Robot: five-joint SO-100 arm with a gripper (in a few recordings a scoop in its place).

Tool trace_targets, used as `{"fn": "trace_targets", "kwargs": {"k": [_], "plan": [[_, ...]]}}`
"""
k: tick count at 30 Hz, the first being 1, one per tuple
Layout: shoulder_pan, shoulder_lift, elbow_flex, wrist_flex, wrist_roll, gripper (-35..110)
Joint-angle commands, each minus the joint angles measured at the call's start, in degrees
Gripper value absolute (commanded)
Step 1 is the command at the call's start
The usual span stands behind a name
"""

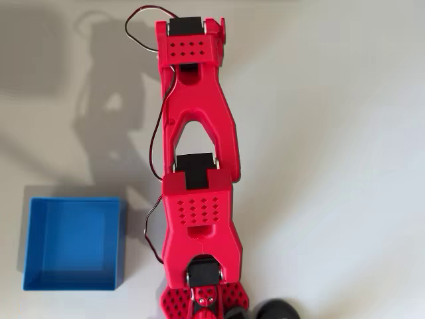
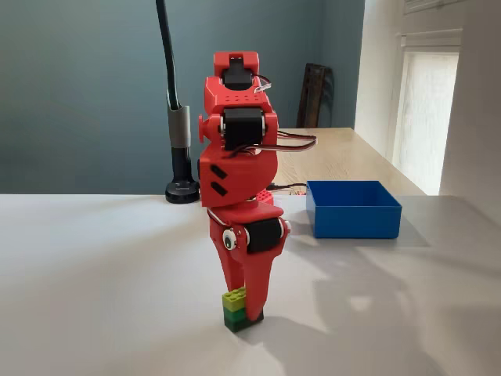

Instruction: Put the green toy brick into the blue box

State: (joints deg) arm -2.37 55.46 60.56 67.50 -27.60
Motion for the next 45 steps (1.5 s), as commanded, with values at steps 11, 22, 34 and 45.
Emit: {"fn": "trace_targets", "kwargs": {"k": [11,22,34,45], "plan": [[-2.64,17.05,5.45,3.43,9.84,0],[-8.44,36.30,9.32,7.47,19.16,0],[-25.22,52.38,22.06,16.52,21.97,0],[-42.01,63.19,38.94,19.69,24.52,0]]}}
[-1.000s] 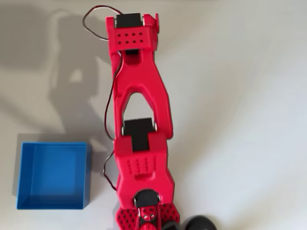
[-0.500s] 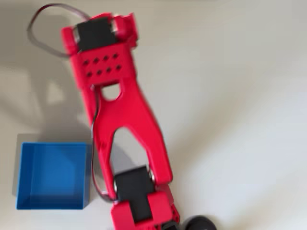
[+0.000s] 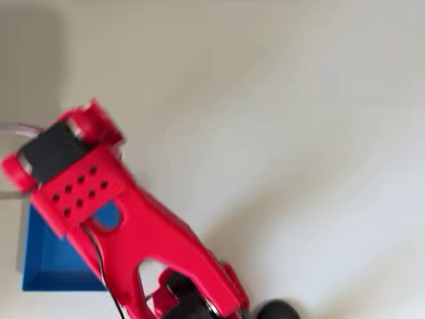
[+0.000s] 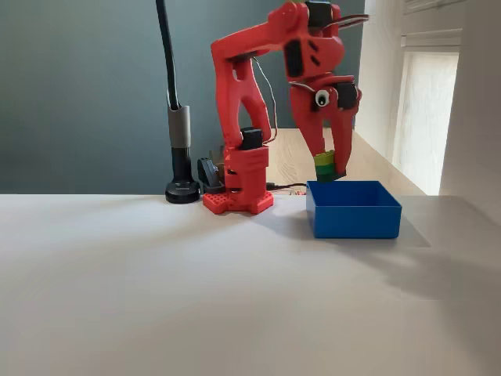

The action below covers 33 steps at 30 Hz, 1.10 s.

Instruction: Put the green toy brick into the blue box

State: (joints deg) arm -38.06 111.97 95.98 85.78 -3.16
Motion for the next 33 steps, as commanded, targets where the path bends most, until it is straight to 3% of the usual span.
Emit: {"fn": "trace_targets", "kwargs": {"k": [1,21,33], "plan": [[-7.91,7.21,4.57,1.67,0.44,0],[-31.03,5.89,14.94,4.04,7.29,0],[-28.92,-13.01,6.50,3.96,6.94,0]]}}
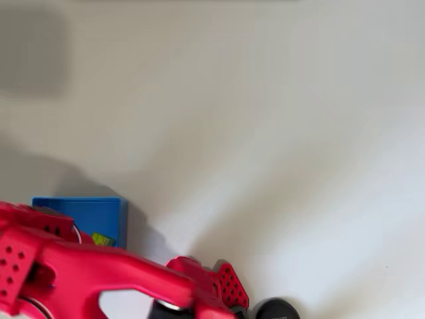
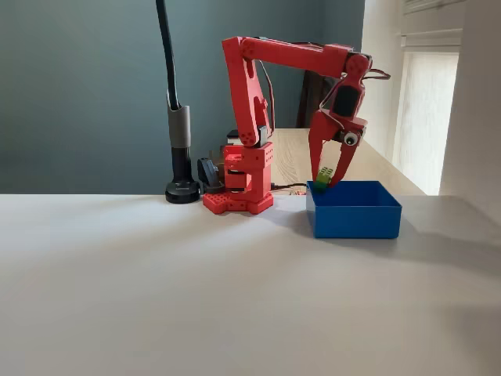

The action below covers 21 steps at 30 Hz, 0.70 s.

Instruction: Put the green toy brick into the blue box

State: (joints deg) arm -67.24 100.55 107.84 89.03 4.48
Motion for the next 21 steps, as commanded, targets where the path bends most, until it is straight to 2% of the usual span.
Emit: {"fn": "trace_targets", "kwargs": {"k": [1,6,9,16,21], "plan": [[0.35,-1.85,-6.06,0.70,-1.41,0],[0.44,-1.93,-7.03,0.79,-6.77,0],[0.88,-1.85,-6.86,0.79,-8.79,9],[0.88,-1.76,-5.98,0.97,-9.76,19],[1.14,-1.67,-6.59,0.97,-9.67,18]]}}
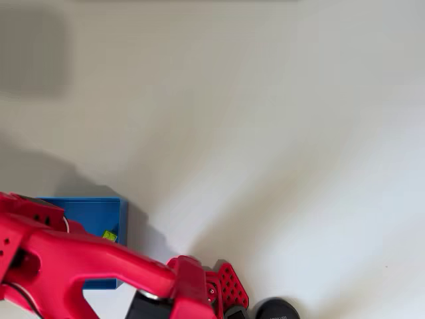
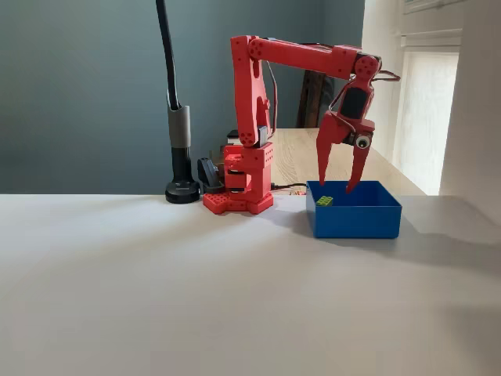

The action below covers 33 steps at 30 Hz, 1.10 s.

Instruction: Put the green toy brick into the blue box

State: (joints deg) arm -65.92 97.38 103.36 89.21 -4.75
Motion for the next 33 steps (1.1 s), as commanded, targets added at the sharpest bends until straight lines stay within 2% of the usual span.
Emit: {"fn": "trace_targets", "kwargs": {"k": [1,10,17,23,33], "plan": [[0.26,1.58,-2.64,0.79,-0.18,17],[7.03,2.11,-12.57,1.76,2.37,1],[16.08,9.76,-19.16,1.67,-0.88,0],[29.00,14.33,-20.65,1.05,-3.43,0],[53.26,15.73,-19.42,-6.06,-3.43,0]]}}
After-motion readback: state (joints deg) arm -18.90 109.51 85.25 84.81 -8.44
